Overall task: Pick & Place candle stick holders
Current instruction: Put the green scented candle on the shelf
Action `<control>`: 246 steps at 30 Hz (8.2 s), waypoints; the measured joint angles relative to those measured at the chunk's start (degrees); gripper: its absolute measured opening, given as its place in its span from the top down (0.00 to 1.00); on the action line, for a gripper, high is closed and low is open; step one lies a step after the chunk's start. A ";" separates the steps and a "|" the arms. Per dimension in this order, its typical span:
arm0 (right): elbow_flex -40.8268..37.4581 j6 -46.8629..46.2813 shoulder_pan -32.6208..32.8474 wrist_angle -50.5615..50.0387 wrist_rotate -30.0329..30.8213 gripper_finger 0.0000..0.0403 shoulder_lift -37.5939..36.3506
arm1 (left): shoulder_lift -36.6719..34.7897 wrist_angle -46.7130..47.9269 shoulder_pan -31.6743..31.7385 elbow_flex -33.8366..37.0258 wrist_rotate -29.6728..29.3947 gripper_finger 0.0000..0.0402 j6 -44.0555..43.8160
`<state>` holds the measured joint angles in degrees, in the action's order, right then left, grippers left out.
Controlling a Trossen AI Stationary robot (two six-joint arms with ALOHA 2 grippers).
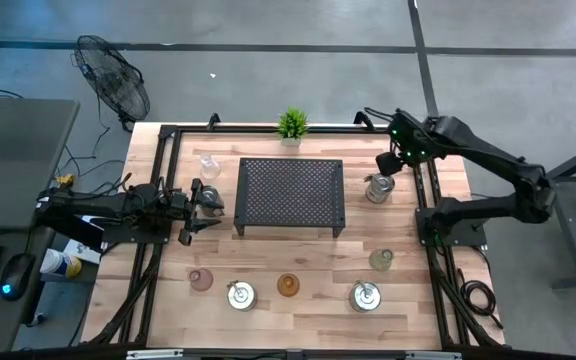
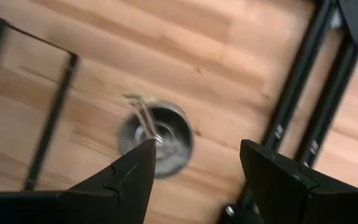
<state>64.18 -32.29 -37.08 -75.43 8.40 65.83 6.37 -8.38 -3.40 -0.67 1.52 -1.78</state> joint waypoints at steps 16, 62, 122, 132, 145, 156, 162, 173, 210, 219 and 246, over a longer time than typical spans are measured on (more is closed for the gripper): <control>-5.47 4.22 -1.23 -1.67 0.38 0.44 6.60 | -0.02 -0.02 0.00 0.00 0.00 0.53 -0.02; -8.90 19.80 -3.54 8.26 -0.04 0.44 6.52 | -0.02 0.00 0.00 0.00 -0.02 0.53 -0.01; -16.26 2.29 -3.08 11.26 -10.42 0.75 6.50 | -0.02 -0.02 0.00 0.00 0.00 0.53 -0.02; -16.26 2.25 -3.06 11.57 -10.75 0.82 6.50 | -0.02 0.00 0.00 0.00 0.00 0.53 -0.01; -16.26 2.49 -3.04 11.68 -10.56 0.83 6.53 | -0.02 -0.02 0.00 0.00 0.00 0.53 -0.02; -16.26 2.62 -3.04 12.25 -10.31 0.78 6.54 | -0.01 -0.02 0.00 0.00 0.00 0.53 -0.02; -16.26 2.55 -3.04 12.56 -10.42 0.82 6.54 | -0.01 -0.02 0.00 0.00 0.00 0.53 -0.01; -16.26 2.62 -3.04 12.80 -10.45 0.87 6.54 | 0.00 -0.02 0.00 0.00 0.00 0.53 -0.02; -16.24 5.89 -3.06 12.11 -13.08 1.00 6.52 | -0.02 0.00 0.02 0.00 0.00 0.53 -0.02; -12.16 6.80 -2.98 7.66 -13.10 1.00 6.80 | 0.00 -0.02 0.02 0.00 0.00 0.53 -0.02; 7.30 6.38 -3.00 -6.16 -13.75 1.00 6.59 | -0.02 0.00 0.00 0.00 -0.02 0.53 -0.02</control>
<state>71.48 -25.91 -40.07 -81.59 -5.34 72.42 6.35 -8.39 -3.40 -0.67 1.50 -1.80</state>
